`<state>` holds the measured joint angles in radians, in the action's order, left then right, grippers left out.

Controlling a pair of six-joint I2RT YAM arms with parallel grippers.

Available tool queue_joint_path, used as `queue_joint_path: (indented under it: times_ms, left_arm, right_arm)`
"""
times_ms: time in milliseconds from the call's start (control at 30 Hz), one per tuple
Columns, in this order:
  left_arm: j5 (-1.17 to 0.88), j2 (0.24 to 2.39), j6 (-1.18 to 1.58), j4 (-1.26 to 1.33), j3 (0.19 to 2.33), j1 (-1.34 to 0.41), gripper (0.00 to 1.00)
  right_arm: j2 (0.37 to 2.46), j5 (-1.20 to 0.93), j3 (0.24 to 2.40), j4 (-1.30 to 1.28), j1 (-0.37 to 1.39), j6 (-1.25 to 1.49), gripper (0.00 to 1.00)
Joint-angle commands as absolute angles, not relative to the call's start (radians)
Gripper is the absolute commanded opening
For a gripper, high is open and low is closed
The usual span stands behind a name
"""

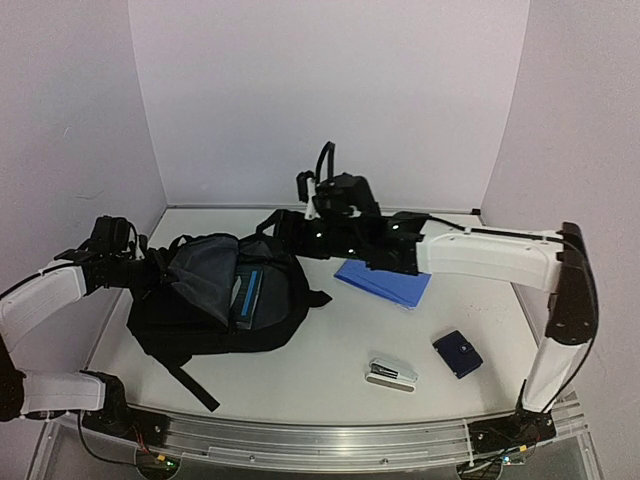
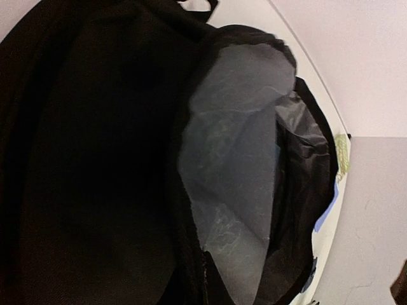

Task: Pack the student bag
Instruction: Move the book to the center of the board.

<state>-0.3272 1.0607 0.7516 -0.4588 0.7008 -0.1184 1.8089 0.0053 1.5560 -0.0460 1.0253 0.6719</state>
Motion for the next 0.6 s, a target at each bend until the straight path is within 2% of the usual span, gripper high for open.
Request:
queue_joint_path:
  times_ms: [0, 133, 200, 300, 400, 567]
  left_arm:
    - [-0.251, 1.026, 0.769, -0.496, 0.688, -0.102, 0.17]
    - [-0.234, 1.013, 0.740, -0.548, 0.738, -0.097, 0.38]
    - [-0.218, 0.993, 0.726, -0.581, 0.772, -0.098, 0.63]
    - [-0.197, 0.964, 0.710, -0.620, 0.827, -0.097, 0.87]
    - [-0.200, 0.962, 0.684, -0.644, 0.874, -0.096, 0.96]
    - [-0.204, 0.978, 0.658, -0.669, 0.921, -0.096, 0.99]
  right_arm:
    - [1.685, 0.095, 1.407, -0.143, 0.916, 0.660, 0.74]
    - [1.598, 0.110, 1.294, -0.189, 0.750, 0.666, 0.78]
    - [1.576, 0.125, 1.254, -0.194, 0.671, 0.660, 0.82]
    - [1.587, 0.114, 1.219, -0.193, 0.537, 0.653, 0.84]
    - [1.646, 0.092, 1.224, -0.187, 0.425, 0.630, 0.84]
    - [1.803, 0.041, 1.292, -0.160, 0.266, 0.603, 0.82]
